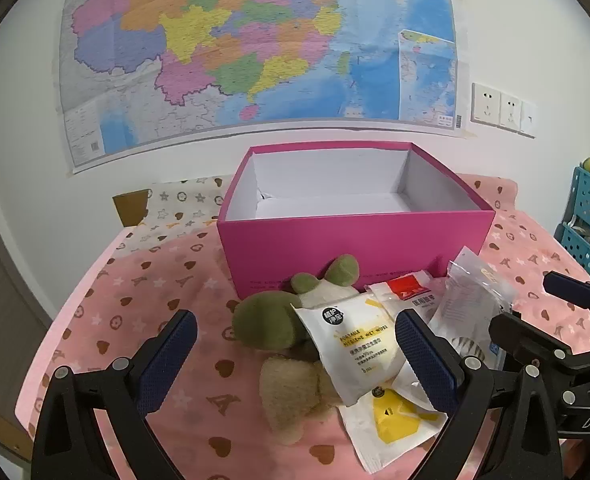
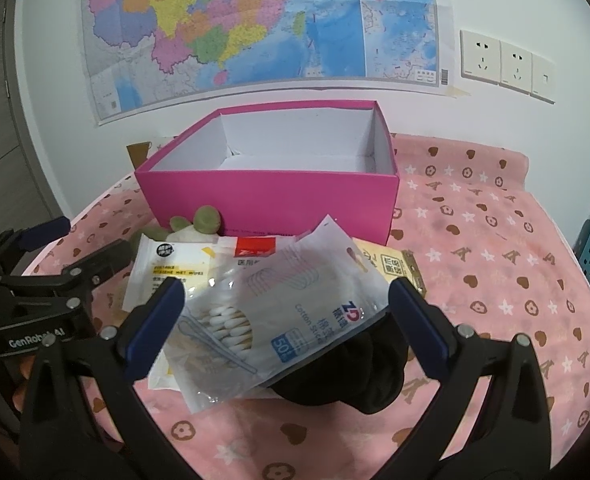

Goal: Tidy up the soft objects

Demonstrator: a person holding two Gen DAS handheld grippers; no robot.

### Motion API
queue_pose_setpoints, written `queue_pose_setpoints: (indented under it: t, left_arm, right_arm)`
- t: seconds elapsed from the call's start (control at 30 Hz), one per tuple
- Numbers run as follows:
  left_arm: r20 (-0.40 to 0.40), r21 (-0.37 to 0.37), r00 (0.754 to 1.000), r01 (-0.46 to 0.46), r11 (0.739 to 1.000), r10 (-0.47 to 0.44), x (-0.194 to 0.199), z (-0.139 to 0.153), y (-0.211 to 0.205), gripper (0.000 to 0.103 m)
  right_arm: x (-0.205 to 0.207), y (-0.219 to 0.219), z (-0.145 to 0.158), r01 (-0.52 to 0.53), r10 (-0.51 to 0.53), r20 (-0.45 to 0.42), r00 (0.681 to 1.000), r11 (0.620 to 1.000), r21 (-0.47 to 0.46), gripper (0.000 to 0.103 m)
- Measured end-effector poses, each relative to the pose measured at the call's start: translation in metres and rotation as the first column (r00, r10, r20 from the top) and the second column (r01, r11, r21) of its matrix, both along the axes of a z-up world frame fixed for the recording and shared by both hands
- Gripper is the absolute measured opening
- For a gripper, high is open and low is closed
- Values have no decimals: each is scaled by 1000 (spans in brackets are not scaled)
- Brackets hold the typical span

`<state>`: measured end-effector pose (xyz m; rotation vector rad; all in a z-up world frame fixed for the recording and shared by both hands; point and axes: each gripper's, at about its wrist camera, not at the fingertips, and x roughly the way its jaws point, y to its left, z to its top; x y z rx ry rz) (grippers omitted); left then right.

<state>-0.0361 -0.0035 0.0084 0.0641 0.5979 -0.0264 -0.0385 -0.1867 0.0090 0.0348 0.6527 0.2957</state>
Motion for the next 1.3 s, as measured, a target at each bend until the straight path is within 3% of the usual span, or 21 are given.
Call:
queue_pose_setpoints:
  t: [0.43, 0.73, 0.97, 1.13, 1.23, 1.3]
  left_arm:
    - [-15, -15, 1000, 14, 1000, -14, -1, -2, -1, 101]
    - [-77, -74, 987, 136, 988, -142, -7, -12, -8, 101]
    - [-110, -124, 960, 244, 962, -258, -18, -19, -15, 101]
    - [-151, -180, 927, 317, 931, -344, -22, -26, -24, 100]
    - [-177, -196, 906, 350, 916, -384, -22, -31, -33, 95]
    - [-188, -204, 893, 373, 905, -410, -22, -34, -38, 86]
  right_arm:
    - [0, -2, 0, 0, 0, 2, 1000, 1000, -5, 102]
    - [18, -23, -4, 22, -22, -26, 999, 1000, -15, 102]
    - [29, -30, -9, 23, -24, -36, 999, 999, -33, 102]
    - [36, -32, -14, 3, -4, -41, 999, 999, -37, 102]
    - [42, -35, -19, -8, 7, -60, 998, 1000, -29, 102]
    - [46, -36, -21, -12, 11, -71, 997, 1000, -23, 102]
